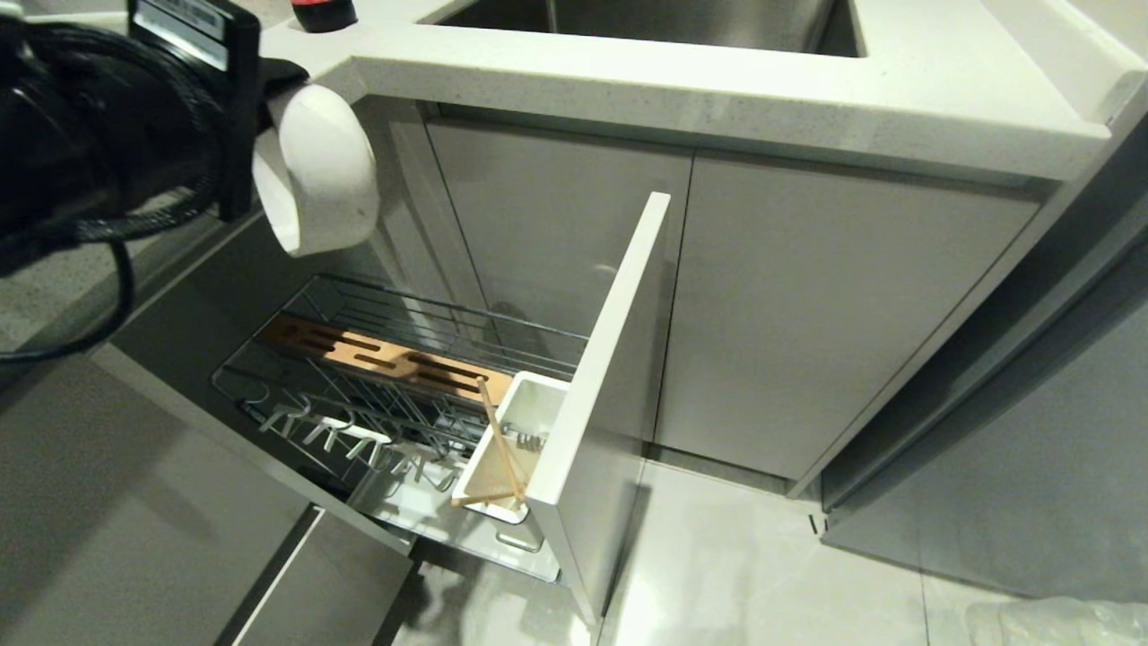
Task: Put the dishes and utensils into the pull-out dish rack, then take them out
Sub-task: Pick up the bowl and place it in the cupboard
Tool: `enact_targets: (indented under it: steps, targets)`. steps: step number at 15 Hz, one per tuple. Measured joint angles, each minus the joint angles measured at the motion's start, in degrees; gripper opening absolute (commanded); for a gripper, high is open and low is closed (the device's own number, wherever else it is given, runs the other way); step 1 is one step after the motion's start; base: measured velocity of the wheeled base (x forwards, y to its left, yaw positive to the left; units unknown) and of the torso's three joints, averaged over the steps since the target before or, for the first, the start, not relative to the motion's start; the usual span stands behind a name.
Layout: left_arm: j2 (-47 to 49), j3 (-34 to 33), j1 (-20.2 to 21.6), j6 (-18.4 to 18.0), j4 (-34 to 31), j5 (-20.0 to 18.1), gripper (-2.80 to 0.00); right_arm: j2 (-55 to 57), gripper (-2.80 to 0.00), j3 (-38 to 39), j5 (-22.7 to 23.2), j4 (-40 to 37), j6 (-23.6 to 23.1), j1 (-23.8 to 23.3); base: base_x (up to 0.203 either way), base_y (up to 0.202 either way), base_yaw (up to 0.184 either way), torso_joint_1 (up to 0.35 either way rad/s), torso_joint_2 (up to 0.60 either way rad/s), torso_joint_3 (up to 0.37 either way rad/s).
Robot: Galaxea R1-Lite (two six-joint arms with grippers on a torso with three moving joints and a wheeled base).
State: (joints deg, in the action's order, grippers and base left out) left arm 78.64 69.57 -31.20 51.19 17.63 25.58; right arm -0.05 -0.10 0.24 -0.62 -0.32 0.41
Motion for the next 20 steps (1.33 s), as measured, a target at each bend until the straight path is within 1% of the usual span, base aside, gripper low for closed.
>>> enact_targets:
  steps: [2,5,7,10,13,16,18,20]
  targets:
    - [2.7,-3.1,-1.4,0.2,4.5,3.2,-2.80,0.0,-2.80,0.0,0.0,0.0,0.0,0.0,0.000,0.000,0.000,0.000,0.00,0.000]
    - [6.5,-8.2,-2.1,0.3,16.1,4.1,-2.80,0.0,-2.80,0.0,0.0,0.0,0.0,0.0,0.000,0.000,0.000,0.000,0.00,0.000]
    - [9.5,-10.3,-2.3,0.3,24.0,5.1,-2.80,0.0,-2.80,0.0,0.0,0.0,0.0,0.0,0.000,0.000,0.000,0.000,0.00,0.000]
    - [14.3,-12.0,-2.3,0.3,31.8,7.3,-2.80,0.0,-2.80,0.0,0.0,0.0,0.0,0.0,0.000,0.000,0.000,0.000,0.00,0.000]
    - [19.3,-13.1,-2.0,0.4,36.5,8.8,-2.80,0.0,-2.80,0.0,0.0,0.0,0.0,0.0,0.000,0.000,0.000,0.000,0.00,0.000]
    - [23.7,-13.2,-0.7,2.3,39.0,9.7,-2.80,0.0,-2.80,0.0,0.0,0.0,0.0,0.0,0.000,0.000,0.000,0.000,0.00,0.000]
    - [25.9,-13.2,0.6,2.8,39.8,9.7,-2.80,0.0,-2.80,0.0,0.0,0.0,0.0,0.0,0.000,0.000,0.000,0.000,0.00,0.000]
    - [27.7,-13.2,2.0,4.7,39.8,9.5,-2.80,0.0,-2.80,0.0,0.0,0.0,0.0,0.0,0.000,0.000,0.000,0.000,0.00,0.000]
